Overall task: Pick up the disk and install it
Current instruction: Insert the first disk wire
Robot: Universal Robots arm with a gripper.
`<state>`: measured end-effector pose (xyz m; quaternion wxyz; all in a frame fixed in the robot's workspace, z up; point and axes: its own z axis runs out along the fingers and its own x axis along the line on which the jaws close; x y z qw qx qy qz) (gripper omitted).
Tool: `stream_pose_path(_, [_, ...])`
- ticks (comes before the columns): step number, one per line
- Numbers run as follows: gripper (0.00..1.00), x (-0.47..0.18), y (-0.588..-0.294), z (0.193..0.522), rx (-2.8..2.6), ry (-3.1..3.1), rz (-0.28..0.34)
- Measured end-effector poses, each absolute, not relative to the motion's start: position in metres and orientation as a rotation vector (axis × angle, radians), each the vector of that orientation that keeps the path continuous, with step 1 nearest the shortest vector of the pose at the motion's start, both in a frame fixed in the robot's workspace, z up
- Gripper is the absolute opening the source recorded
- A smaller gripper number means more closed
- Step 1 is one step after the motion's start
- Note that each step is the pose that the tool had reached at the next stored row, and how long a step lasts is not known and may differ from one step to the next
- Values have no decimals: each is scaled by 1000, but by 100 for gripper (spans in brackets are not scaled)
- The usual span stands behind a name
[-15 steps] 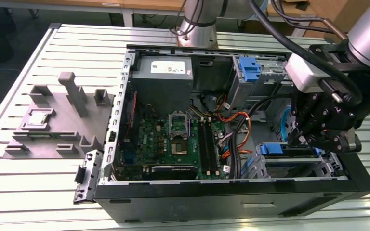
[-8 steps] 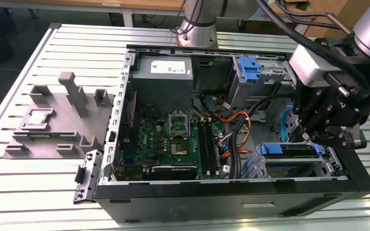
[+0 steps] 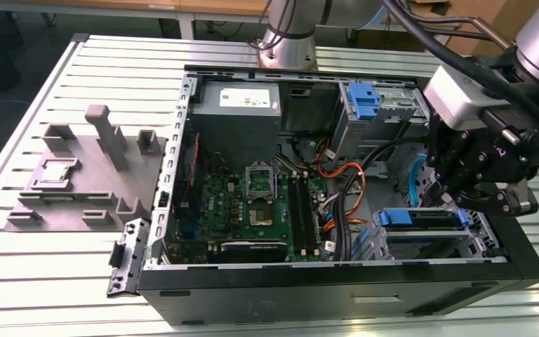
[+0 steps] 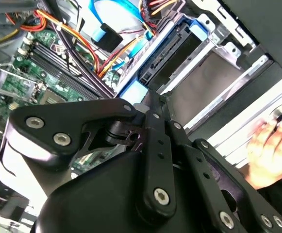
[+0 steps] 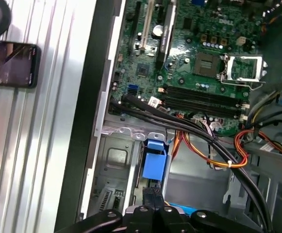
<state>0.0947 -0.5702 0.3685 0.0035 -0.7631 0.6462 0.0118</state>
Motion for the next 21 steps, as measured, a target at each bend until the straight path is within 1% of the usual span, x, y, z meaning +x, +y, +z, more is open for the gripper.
stream_pose_path(6, [10,95,-570,368,-2402,1962,-26])
stream_pose_path(21, [10,112,-553,368,-2408,1965,-45])
